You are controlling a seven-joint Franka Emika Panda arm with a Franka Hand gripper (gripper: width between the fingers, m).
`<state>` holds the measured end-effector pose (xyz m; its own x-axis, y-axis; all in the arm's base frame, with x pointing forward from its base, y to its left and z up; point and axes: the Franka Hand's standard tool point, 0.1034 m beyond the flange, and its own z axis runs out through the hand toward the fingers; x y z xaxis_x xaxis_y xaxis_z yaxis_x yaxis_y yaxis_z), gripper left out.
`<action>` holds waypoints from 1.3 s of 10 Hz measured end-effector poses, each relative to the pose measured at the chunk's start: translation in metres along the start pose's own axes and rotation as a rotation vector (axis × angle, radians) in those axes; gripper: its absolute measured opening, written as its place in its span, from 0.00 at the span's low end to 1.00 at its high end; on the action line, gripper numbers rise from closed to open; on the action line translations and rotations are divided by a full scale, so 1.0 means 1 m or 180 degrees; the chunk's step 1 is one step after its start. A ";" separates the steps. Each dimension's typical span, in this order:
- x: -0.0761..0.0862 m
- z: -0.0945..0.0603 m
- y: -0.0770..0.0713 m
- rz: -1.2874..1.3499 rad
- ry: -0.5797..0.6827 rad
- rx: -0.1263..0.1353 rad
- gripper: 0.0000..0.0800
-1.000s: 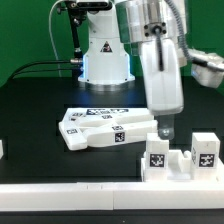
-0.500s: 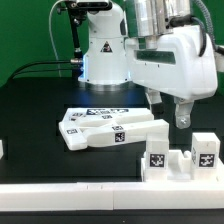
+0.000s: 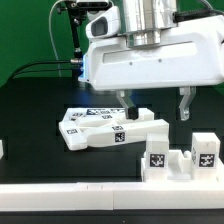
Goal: Assemble chair
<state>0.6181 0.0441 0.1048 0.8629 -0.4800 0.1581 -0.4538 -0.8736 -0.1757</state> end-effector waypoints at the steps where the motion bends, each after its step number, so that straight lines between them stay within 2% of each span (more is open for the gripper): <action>1: -0.003 0.002 0.000 -0.0254 0.0055 0.0000 0.81; 5: -0.003 0.003 0.002 -0.0349 0.0047 -0.0010 0.81; 6: -0.002 0.001 0.004 -0.0699 0.0027 -0.0014 0.81; 8: 0.007 0.001 0.019 -0.1281 0.0111 -0.0023 0.81; 10: 0.003 0.004 0.021 -0.1281 0.0156 -0.0033 0.81; 13: 0.006 0.004 0.023 -0.1278 0.0250 -0.0053 0.81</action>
Offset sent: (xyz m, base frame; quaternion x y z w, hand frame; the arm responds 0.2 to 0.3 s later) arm 0.0000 0.0000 0.0000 0.0000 0.0000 0.0000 1.0000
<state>0.6138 0.0211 0.0973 0.9529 -0.1047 0.2847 -0.0884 -0.9937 -0.0693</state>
